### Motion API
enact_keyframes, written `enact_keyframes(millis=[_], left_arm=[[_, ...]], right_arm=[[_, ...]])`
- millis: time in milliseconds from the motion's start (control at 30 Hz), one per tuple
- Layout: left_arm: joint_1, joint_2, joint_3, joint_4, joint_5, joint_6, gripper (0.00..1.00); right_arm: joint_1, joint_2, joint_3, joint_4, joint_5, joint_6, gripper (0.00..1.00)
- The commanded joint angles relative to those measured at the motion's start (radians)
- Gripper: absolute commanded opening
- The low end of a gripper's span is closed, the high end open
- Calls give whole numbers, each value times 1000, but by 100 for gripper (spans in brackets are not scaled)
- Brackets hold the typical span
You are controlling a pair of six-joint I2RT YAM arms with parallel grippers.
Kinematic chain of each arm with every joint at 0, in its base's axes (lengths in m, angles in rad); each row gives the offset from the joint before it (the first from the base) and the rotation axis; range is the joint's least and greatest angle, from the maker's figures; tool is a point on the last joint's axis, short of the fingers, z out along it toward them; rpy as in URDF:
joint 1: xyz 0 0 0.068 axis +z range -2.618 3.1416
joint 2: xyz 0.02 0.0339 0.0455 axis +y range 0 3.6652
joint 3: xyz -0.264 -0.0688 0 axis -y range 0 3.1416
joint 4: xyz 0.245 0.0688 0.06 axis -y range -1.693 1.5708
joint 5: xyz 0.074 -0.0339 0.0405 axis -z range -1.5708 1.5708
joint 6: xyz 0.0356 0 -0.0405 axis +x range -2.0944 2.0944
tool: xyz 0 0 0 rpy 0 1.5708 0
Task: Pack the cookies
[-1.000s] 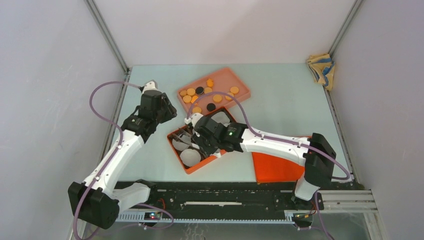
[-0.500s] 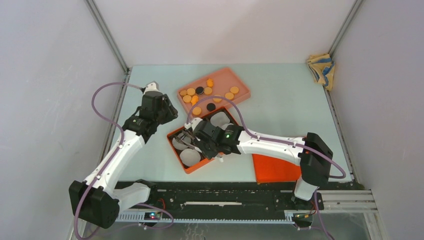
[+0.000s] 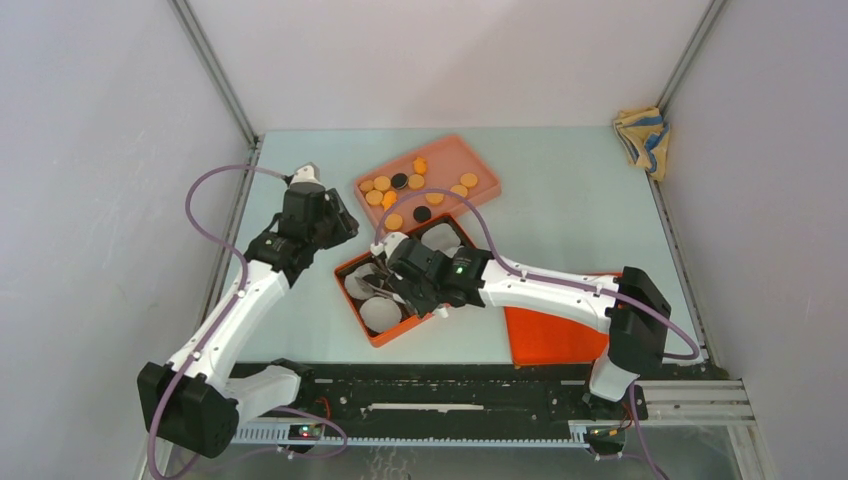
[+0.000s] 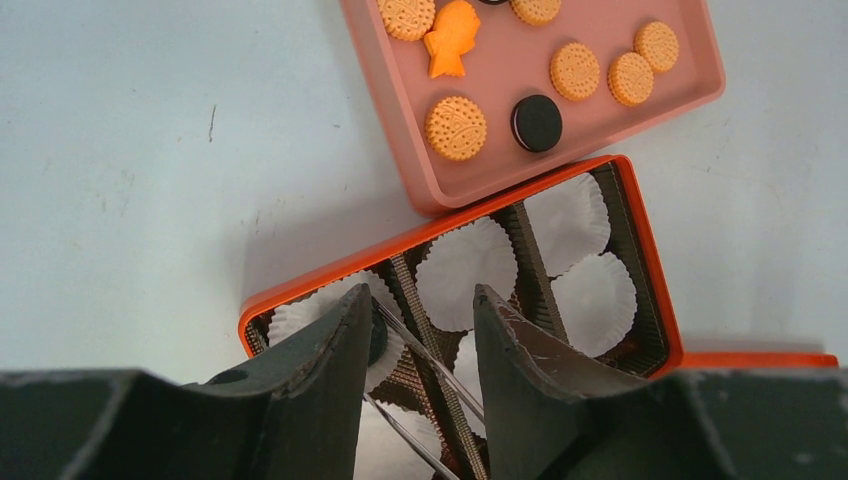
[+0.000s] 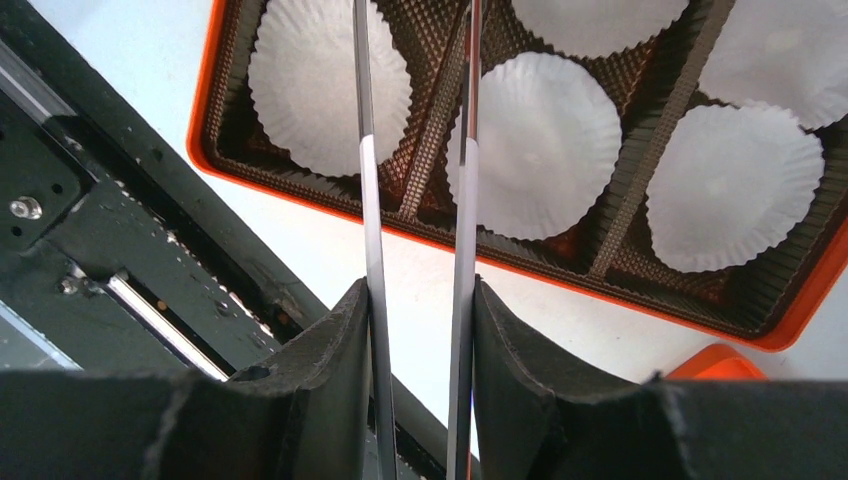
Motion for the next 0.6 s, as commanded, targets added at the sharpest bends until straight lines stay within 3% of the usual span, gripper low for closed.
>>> enact_keyframes(millis=[0, 333, 567], left_arm=[[7, -39, -12, 22, 20, 6, 48], [6, -61, 19, 9, 23, 12, 49], [6, -54, 0, 12, 25, 14, 49]], right_arm=[[4, -41, 102, 19, 42, 6, 42], [2, -62, 246, 8, 48, -38, 46], [2, -80, 157, -6, 35, -6, 43]])
